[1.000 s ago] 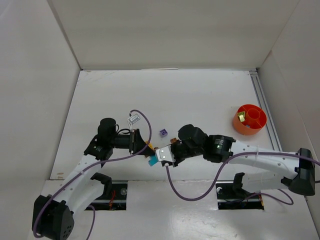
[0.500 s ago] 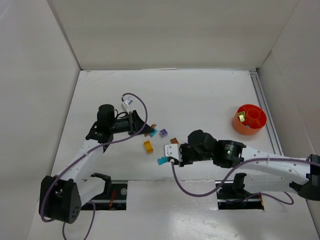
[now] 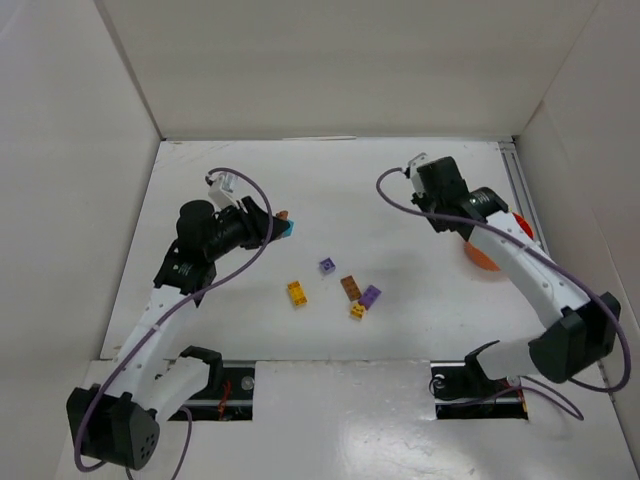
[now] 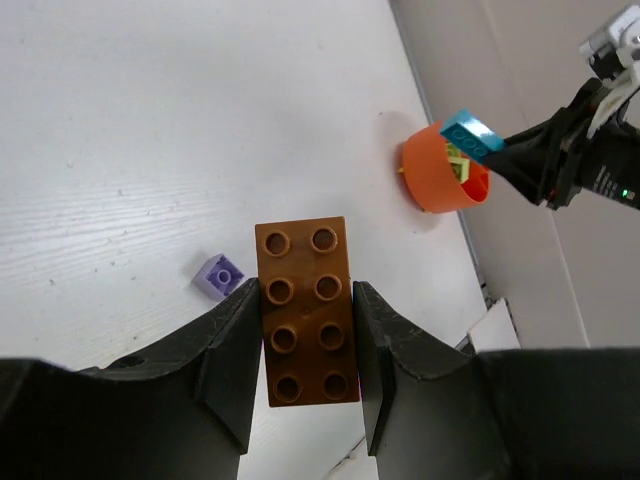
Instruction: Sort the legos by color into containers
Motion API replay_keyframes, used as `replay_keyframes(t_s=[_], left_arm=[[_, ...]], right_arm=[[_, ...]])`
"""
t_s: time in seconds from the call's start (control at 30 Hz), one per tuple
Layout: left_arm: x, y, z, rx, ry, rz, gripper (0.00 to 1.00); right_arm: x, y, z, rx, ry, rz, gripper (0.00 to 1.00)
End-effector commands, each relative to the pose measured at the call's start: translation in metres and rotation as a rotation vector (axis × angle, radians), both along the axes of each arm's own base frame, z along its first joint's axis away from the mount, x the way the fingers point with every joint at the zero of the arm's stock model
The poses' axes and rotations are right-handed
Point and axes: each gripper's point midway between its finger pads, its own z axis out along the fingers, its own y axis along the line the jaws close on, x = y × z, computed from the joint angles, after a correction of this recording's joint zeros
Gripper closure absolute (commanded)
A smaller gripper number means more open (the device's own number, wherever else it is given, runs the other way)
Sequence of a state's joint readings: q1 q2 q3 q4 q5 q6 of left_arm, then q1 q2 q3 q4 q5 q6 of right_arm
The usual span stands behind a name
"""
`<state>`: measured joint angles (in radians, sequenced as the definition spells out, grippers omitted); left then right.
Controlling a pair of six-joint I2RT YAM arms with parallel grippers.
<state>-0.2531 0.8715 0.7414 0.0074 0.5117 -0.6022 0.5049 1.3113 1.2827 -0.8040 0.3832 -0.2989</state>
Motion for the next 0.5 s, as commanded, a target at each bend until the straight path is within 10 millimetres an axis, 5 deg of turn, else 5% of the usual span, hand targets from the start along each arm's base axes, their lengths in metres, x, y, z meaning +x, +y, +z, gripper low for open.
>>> replay_keyframes(t_s=[0.0, 0.23, 0.37, 0.47], left_arm=[[0.019, 0.001, 0.000, 0.008, -0.023, 0.029, 1.00], [0.047, -0.007, -0.007, 0.024, -0.060, 0.012, 0.99], [0.066, -0.019, -0.017, 0.041, -0.040, -0.044, 0.99], [0.079, -0.023, -0.005, 0.044, -0.069, -0.094, 0.99]], right_arm=[[-0.011, -0.084, -0.005, -0.198, 0.111, -0.315, 1.00], [-0.037, -0.170, 0.008, -0.390, 0.212, -0.670, 1.00], [-0.047, -0.190, 0.018, -0.440, 0.220, -0.820, 1.00], [-0.047, -0.192, 0.022, -0.444, 0.227, -0.829, 1.00]])
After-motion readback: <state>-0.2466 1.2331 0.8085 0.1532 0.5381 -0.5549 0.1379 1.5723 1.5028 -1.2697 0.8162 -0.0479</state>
